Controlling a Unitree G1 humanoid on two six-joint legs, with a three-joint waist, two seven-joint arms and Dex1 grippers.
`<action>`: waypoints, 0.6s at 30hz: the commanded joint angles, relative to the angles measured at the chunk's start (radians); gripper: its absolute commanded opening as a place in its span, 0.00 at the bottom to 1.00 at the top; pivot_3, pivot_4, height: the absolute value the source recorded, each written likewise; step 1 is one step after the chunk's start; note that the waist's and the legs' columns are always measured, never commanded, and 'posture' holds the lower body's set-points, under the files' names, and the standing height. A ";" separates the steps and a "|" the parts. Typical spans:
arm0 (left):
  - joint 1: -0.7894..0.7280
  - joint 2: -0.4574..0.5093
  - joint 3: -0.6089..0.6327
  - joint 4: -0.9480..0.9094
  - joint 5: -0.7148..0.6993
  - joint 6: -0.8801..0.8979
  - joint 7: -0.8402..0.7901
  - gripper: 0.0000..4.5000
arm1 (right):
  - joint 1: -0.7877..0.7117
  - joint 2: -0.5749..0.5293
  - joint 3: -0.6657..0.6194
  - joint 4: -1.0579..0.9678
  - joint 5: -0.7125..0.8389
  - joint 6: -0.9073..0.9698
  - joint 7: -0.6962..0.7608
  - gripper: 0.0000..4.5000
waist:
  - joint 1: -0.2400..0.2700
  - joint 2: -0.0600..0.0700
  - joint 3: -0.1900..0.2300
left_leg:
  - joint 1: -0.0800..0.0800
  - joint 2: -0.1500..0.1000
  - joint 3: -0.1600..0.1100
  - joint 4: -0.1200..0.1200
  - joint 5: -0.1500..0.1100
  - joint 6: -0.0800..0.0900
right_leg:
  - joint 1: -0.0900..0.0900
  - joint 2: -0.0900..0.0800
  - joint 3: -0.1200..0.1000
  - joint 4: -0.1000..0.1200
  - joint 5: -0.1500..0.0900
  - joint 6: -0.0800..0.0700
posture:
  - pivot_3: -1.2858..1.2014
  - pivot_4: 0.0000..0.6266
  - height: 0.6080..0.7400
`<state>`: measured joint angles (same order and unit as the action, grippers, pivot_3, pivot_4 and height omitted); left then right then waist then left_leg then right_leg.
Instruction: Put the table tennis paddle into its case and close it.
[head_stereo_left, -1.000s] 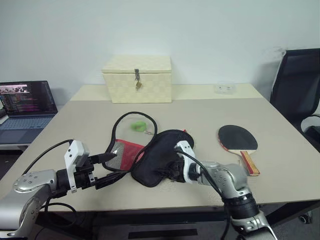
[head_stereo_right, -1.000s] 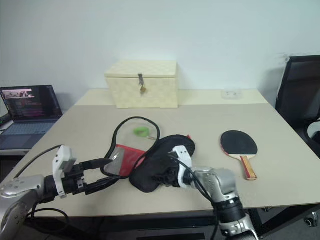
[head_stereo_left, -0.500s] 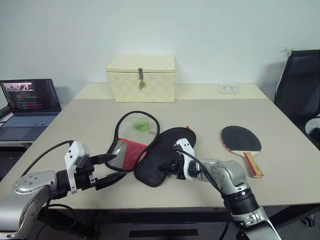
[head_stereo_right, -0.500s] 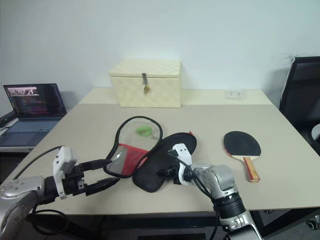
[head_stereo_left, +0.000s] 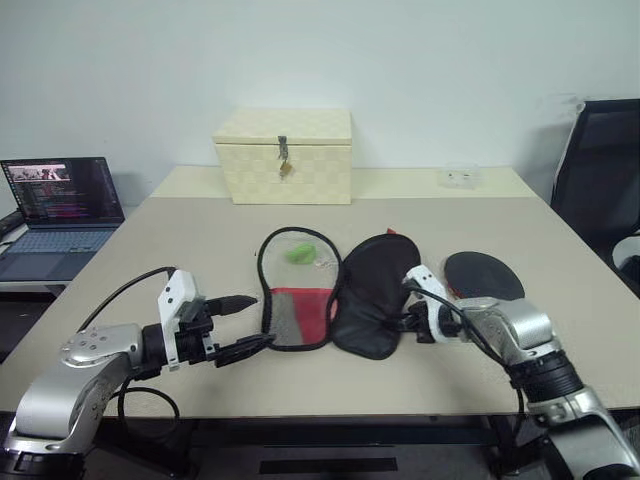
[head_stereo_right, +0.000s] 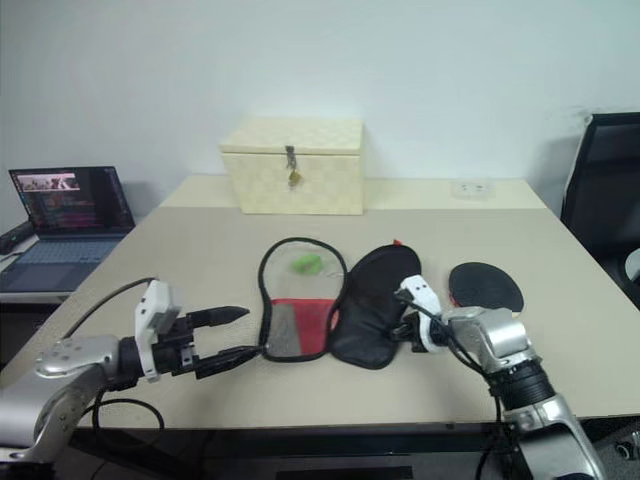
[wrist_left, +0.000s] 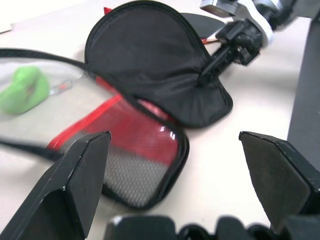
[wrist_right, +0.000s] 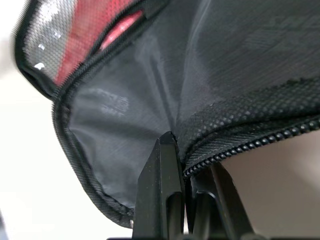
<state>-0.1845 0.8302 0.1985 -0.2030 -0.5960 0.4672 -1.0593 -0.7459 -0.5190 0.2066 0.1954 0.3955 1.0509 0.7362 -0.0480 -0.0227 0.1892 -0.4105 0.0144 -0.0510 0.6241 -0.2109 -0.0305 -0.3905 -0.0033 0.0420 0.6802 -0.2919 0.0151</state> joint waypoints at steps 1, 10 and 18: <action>-0.029 -0.007 -0.011 0.003 0.013 -0.024 -0.009 1.00 | -0.069 -0.060 0.030 0.077 -0.057 -0.084 0.090 0.00 | 0.000 0.000 0.000 | 0.000 0.000 0.000 0.000 0.000 0.000 | 0.000 0.000 0.000 0.000 0.000 0.000 | 0.52 0.24 1.00; -0.042 -0.024 -0.030 0.011 0.023 -0.031 -0.013 1.00 | -0.174 -0.090 0.118 0.282 -0.184 -0.240 0.257 0.00 | 0.000 0.000 0.001 | 0.000 0.000 0.000 0.000 0.000 0.000 | 0.000 0.000 0.000 0.000 0.000 -0.001 | 0.52 0.24 1.00; -0.052 -0.047 -0.047 0.008 0.028 -0.029 -0.006 1.00 | -0.258 -0.109 0.103 0.431 -0.284 -0.379 0.281 0.54 | 0.000 0.000 0.001 | 0.000 0.000 0.000 0.001 0.000 0.000 | 0.000 0.000 -0.001 0.000 0.001 -0.001 | 0.52 0.24 1.00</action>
<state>-0.2192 0.7810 0.1422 -0.1820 -0.5680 0.4508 -1.0613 -0.9745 -0.6088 0.3356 0.6165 0.1319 0.7100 1.0036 -0.0481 -0.0226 0.1901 -0.4107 0.0144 -0.0510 0.6246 -0.2110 -0.0304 -0.3906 -0.0034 0.0413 0.6804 -0.2913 0.0143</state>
